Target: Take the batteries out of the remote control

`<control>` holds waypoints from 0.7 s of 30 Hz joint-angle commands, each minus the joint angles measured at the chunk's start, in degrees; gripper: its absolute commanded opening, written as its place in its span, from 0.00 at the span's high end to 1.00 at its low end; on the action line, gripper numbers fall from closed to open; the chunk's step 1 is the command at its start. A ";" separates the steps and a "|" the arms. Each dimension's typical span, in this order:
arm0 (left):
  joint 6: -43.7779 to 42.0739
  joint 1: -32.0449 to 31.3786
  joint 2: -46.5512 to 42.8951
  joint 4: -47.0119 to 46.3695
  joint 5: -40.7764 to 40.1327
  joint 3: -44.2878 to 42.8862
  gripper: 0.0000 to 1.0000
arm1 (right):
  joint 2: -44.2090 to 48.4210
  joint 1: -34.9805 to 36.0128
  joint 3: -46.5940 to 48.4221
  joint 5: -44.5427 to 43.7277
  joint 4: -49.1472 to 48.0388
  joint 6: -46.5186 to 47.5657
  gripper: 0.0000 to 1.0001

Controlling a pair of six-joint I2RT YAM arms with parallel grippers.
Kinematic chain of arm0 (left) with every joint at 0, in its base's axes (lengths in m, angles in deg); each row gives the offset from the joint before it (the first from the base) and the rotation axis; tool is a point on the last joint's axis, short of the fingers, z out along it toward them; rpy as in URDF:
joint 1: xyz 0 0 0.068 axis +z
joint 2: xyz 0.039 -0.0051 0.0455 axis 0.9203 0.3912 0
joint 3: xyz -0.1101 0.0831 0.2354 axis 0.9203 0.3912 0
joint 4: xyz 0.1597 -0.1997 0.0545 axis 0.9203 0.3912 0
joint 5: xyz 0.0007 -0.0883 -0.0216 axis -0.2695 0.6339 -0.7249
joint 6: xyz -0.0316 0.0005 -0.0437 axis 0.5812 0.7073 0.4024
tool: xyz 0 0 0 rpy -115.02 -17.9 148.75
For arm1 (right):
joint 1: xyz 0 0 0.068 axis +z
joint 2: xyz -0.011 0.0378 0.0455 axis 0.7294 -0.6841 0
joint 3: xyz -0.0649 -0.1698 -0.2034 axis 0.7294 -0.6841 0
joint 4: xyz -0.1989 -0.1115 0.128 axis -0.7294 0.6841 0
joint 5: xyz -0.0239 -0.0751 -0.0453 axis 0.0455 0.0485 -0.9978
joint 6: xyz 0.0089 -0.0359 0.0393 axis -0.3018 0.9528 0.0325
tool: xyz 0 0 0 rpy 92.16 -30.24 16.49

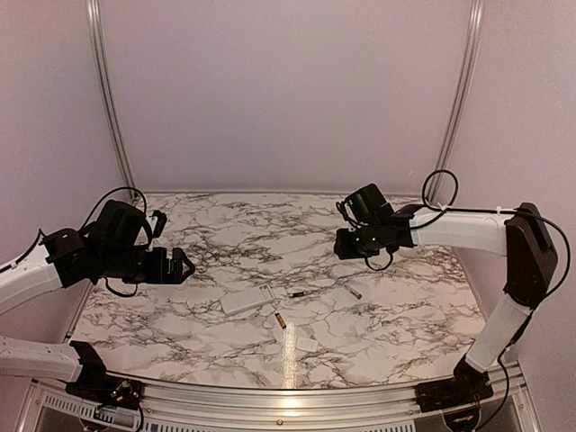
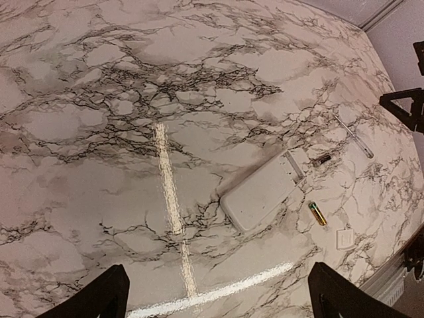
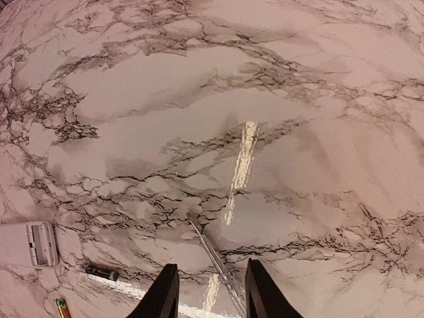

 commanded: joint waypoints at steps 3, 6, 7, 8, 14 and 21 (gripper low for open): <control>-3.87 0.14 2.09 0.67 -1.99 -6.96 0.01 | 4.96 -0.32 10.04 -3.55 4.57 3.63 0.57; -5.54 0.14 4.02 2.35 -2.96 -9.89 0.01 | 6.01 -0.28 13.49 -4.67 5.53 4.66 0.53; -5.92 0.14 4.39 2.49 -3.36 -10.45 0.01 | 6.16 -0.29 14.65 -4.92 5.95 5.18 0.52; -6.30 0.14 4.82 2.47 -3.59 -10.83 0.01 | 6.19 -0.29 15.63 -5.15 6.57 5.43 0.51; -7.64 0.14 6.13 2.44 -4.80 -13.14 0.01 | 5.94 -0.28 20.86 -5.24 8.72 6.40 0.47; -9.71 0.14 7.58 2.35 -6.85 -15.18 0.01 | 6.00 -0.35 24.40 -4.45 9.35 6.79 0.28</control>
